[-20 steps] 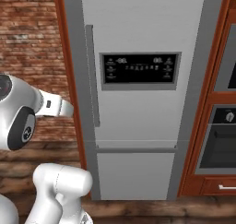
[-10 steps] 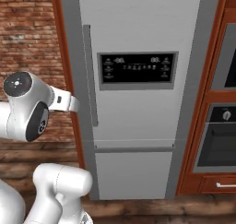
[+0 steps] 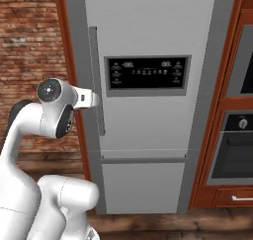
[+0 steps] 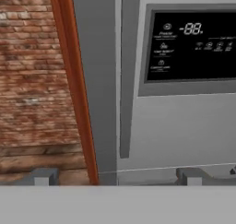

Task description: Take the cupcake and donut from the fridge and place them on the empty tray on the dining counter.

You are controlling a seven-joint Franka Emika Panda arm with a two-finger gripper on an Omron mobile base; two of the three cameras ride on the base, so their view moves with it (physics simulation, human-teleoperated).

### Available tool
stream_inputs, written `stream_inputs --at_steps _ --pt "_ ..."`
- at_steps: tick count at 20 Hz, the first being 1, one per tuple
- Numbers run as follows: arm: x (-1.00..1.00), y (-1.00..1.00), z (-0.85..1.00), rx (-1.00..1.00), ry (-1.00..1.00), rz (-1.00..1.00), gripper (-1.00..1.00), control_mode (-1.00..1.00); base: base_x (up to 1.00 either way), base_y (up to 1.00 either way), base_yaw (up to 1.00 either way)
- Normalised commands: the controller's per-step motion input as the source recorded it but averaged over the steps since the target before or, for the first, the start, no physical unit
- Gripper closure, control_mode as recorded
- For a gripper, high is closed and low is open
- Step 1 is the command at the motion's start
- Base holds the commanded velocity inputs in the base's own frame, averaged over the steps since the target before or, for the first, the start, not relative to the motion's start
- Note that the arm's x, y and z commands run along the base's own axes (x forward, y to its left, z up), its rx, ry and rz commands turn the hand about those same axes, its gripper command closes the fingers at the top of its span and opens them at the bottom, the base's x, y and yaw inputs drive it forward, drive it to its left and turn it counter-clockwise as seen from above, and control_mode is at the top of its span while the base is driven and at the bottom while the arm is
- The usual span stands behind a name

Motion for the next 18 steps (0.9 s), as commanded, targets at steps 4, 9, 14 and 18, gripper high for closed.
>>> stream_inputs --at_steps 4,9,14,18 --pt "0.88 0.0 -0.2 0.03 0.0 0.0 -1.0 -1.0 0.0 0.0 0.0" --pt "0.87 0.01 -0.08 0.0 0.02 0.0 -1.0 -1.0 0.0 0.0 0.0" --pt "0.77 0.0 -0.26 0.0 0.0 0.02 -1.0 -1.0 0.0 0.0 0.0" --pt "0.75 0.01 -0.38 0.03 0.0 0.11 -1.0 -1.0 0.0 0.0 0.0"
